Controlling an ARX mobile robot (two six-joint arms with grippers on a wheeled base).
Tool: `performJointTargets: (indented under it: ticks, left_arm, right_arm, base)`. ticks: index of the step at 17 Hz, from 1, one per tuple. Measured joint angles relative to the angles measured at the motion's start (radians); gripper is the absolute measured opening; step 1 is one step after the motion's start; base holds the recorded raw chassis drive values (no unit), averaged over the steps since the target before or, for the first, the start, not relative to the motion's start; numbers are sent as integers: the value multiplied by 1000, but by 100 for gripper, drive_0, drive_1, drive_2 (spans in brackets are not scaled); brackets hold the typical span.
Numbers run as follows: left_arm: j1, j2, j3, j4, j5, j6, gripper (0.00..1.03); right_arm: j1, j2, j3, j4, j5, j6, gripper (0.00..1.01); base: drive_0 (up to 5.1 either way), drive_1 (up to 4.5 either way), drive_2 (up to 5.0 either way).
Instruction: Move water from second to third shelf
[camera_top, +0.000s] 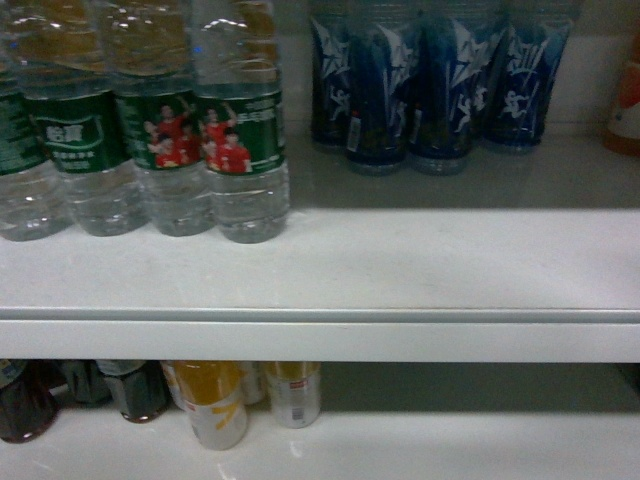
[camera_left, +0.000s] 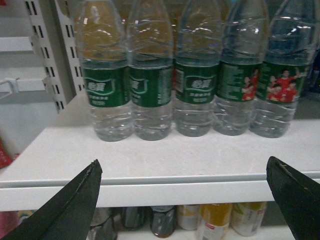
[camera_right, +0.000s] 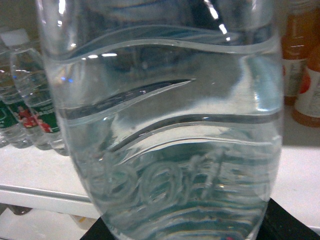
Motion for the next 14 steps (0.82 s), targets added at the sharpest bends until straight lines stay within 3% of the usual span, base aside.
performJointTargets:
  ticks: [14]
  left_arm:
    - [0,0,1,-3,2,0,98]
  right_arm:
    - [0,-10,0,16,-1,0,41]
  base:
    - [-531,215,215]
